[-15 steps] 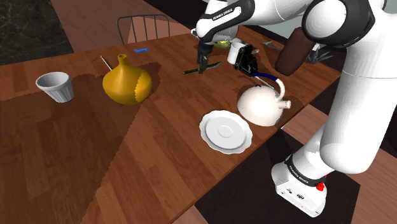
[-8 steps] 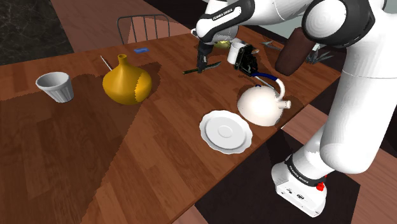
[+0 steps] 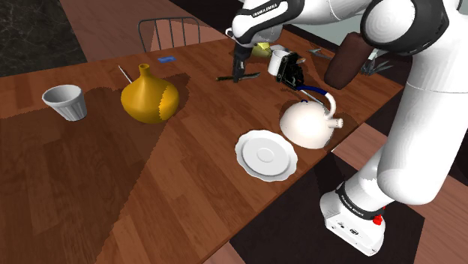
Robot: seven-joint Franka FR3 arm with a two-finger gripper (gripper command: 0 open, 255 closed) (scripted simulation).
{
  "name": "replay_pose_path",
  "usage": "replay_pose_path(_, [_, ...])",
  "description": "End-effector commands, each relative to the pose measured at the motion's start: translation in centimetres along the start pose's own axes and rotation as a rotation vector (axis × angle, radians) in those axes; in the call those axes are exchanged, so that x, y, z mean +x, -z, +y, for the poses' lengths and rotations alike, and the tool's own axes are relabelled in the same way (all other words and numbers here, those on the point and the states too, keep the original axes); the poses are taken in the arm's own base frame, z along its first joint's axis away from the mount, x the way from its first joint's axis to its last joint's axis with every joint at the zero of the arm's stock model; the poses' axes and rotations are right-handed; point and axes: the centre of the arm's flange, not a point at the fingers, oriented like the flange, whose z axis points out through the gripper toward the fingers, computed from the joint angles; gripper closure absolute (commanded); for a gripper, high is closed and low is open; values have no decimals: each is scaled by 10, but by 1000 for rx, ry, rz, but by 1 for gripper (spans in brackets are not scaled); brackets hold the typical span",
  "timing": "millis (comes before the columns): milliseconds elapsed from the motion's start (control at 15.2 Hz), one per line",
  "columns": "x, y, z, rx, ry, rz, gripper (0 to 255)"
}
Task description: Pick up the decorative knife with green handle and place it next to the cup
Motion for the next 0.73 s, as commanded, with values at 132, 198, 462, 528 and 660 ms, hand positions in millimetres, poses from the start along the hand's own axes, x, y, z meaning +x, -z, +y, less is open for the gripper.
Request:
replay_pose_path(132, [2,21,1,0,0,0,255])
replay_pose_path(198, [2,26,1,0,0,0,255])
replay_pose_path(462, [4,47,3,0,0,0,255])
replay_pose_path(528, [5,53,3,0,0,0,255])
replay_pose_path(660, [6,63,4,0,0,0,255])
